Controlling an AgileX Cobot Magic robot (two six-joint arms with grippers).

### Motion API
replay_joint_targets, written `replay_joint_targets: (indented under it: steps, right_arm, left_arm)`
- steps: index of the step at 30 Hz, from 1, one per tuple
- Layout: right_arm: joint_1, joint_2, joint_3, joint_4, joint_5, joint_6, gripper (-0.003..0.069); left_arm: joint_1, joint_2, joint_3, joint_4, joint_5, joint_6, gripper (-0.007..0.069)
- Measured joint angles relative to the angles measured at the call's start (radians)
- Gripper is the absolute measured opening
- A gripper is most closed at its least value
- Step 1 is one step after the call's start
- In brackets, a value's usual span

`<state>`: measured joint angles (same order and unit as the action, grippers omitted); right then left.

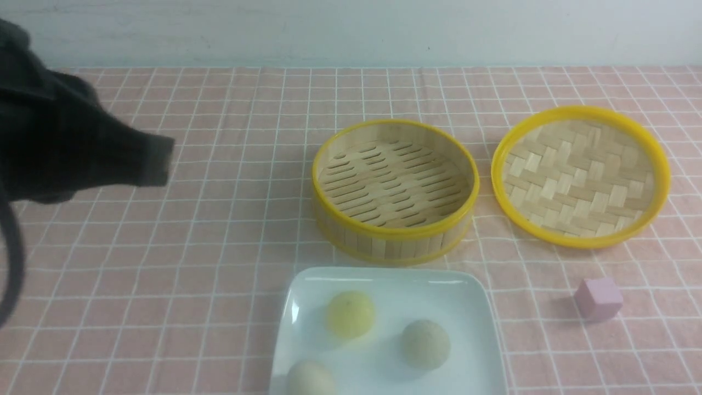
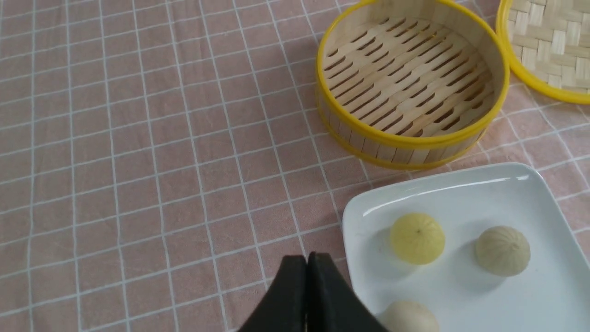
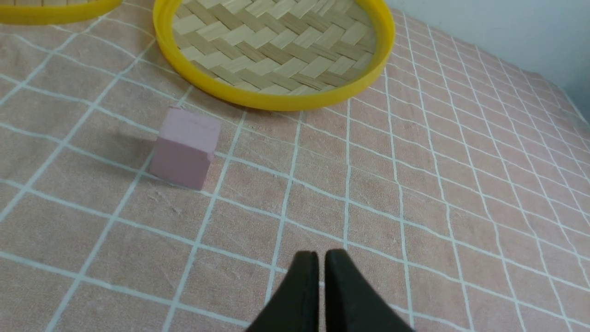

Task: Put the steamed buns into the plate on the pink tablecloth.

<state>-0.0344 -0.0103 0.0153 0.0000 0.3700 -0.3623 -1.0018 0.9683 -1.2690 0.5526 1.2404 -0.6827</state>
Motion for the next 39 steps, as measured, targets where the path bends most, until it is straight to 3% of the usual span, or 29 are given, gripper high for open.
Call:
replay_joint_targets:
  steps: [8, 14, 20, 24, 25, 29, 34, 39]
  right_arm:
    - [0.0, 0.0, 0.0, 0.067, 0.0, 0.179, 0.0059]
    - [0.0, 0.0, -0.002, 0.07, 0.025, 0.237, 0.0069]
    - [-0.001, 0.0, -0.003, 0.068, 0.026, 0.24, 0.0076]
    - [-0.001, 0.0, -0.003, 0.068, 0.026, 0.241, 0.0081]
    - [-0.001, 0.0, -0.003, 0.068, 0.026, 0.241, 0.0083]
    - [-0.001, 0.0, -0.003, 0.067, 0.026, 0.241, 0.0089]
    - [-0.001, 0.0, -0.003, 0.067, 0.026, 0.241, 0.0094]
    - [-0.001, 0.0, -0.003, 0.067, 0.026, 0.241, 0.0103]
  left_arm:
    - [0.0, -0.237, 0.212, -0.044, 0.0, -0.05, 0.002]
    - [0.0, -0.462, 0.418, -0.131, -0.003, -0.18, 0.0022]
    - [0.0, -0.608, 0.655, -0.12, -0.244, -0.23, 0.0022]
    - [0.0, -0.633, 0.782, -0.033, -0.558, -0.268, 0.0022]
    - [0.0, -0.633, 0.821, 0.031, -0.717, -0.313, 0.0022]
    - [0.0, -0.63, 0.88, 0.179, -0.938, -0.387, 0.0022]
    - [0.0, -0.629, 0.923, 0.341, -1.042, -0.406, 0.0024]
    - [0.0, -0.628, 0.93, 0.385, -1.038, -0.485, 0.0031]
